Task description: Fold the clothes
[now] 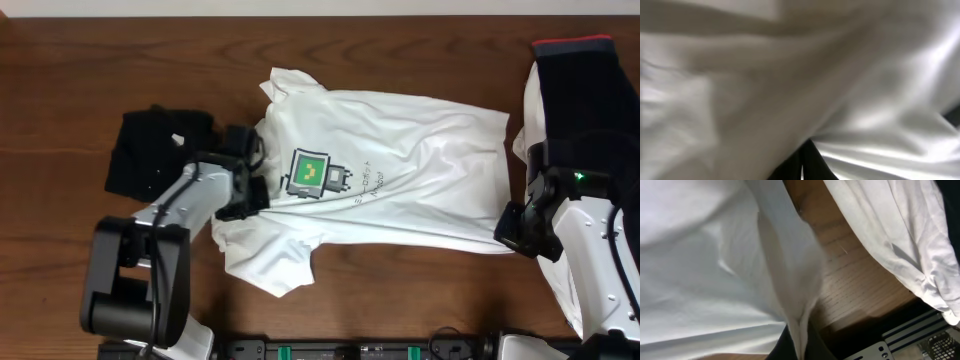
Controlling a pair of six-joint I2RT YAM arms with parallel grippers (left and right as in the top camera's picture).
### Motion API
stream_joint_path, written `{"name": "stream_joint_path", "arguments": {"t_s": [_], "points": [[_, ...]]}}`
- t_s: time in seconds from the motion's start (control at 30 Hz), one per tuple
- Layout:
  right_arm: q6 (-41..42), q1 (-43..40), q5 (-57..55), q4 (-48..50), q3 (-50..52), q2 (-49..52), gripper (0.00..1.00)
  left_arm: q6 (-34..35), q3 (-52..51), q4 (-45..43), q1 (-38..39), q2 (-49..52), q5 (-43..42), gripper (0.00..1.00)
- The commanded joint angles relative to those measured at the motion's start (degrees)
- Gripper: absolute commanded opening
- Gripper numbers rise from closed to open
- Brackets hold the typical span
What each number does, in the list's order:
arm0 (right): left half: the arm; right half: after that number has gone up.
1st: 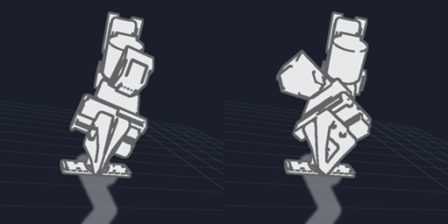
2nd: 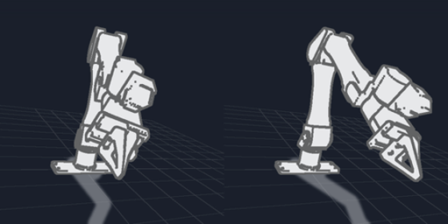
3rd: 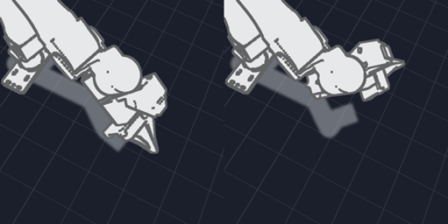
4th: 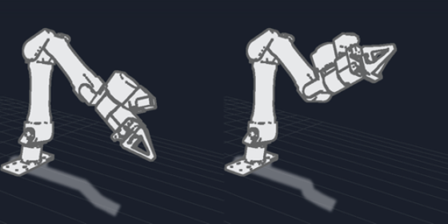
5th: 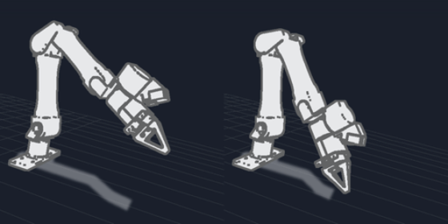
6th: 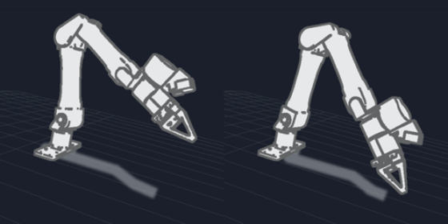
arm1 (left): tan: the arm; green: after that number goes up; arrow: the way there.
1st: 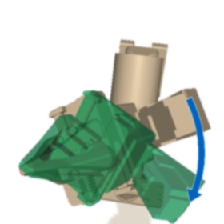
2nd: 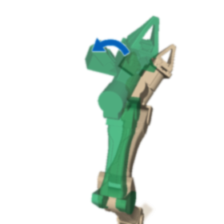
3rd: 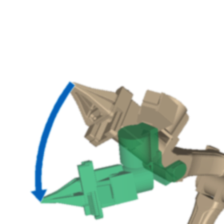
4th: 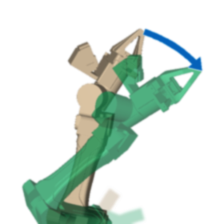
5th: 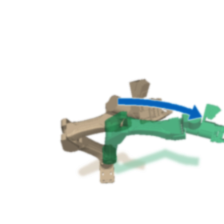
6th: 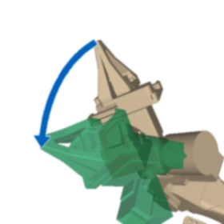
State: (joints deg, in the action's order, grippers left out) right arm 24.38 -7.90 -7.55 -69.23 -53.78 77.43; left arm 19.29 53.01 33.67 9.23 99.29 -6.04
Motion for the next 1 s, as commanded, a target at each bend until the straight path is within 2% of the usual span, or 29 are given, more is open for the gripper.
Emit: {"name": "stream_joint_path", "arguments": {"t_s": [0.0, 0.03, 0.13, 0.2, 0.23, 0.43, 0.5, 0.67, 0.77, 0.83, 0.97], "points": [[0.39, 0.33, -4.5, -0.07, 0.17, -0.26, 0.06, -1.14, -2.14, 0.92, -4.11, 3.26, 3.89, 0.06], [0.37, 0.33, -3.72, -0.07, 0.17, -0.26, 0.11, -2.05, -2.1, 0.94, -4.46, 3.21, 2.67, 0.06], [-1.95, 0.37, 1.09, 0.48, 0.17, -0.26, 0.17, -3.17, -1.55, 1.79, -4.55, 2.86, 1.29, 0.06], [-3.69, 0.33, 3.63, 0.94, 0.17, -0.28, 0.3, -3.15, -0.46, 3.54, -4.57, 2.08, 1.27, 0.06], [-3.69, 0.31, 4.0, 1.16, 0.17, -0.28, 0.31, -3.19, 0.2, 4.37, -4.57, 1.6, 1.25, 0.06], [-8.2, 0.22, 14.95, 11.32, 0.15, 0.02, 0.24, -6.95, 5.75, 8.52, -4.33, -4.33, -1.36, 0.06], [-8.15, 0.22, 16.7, 16.13, 0.17, 1.01, 0.25, -8.13, 6.91, 7.98, -4.28, -6.32, -3.41, 0.06], [-8.15, 0.33, 20.02, 29.0, 0.17, 9.57, 0.21, -11.78, 7.28, 0.63, -4.28, -8.24, -8.35, 0.06], [-7.32, 0.26, 20.04, 35.3, 0.15, 16.76, 0.13, -11.82, 7.28, -1.68, -4.04, -6.62, -8.83, 0.06], [-7.04, 0.26, 20.04, 38.38, 0.15, 20.72, 0.09, -13.22, 7.28, -3.54, -3.63, -5.25, -10.82, 0.06], [-7.04, 0.26, 20.02, 43.04, 0.15, 26.25, 0.08, -15.26, 7.28, -7.41, -2.14, -1.99, -12.94, 0.06]]}}
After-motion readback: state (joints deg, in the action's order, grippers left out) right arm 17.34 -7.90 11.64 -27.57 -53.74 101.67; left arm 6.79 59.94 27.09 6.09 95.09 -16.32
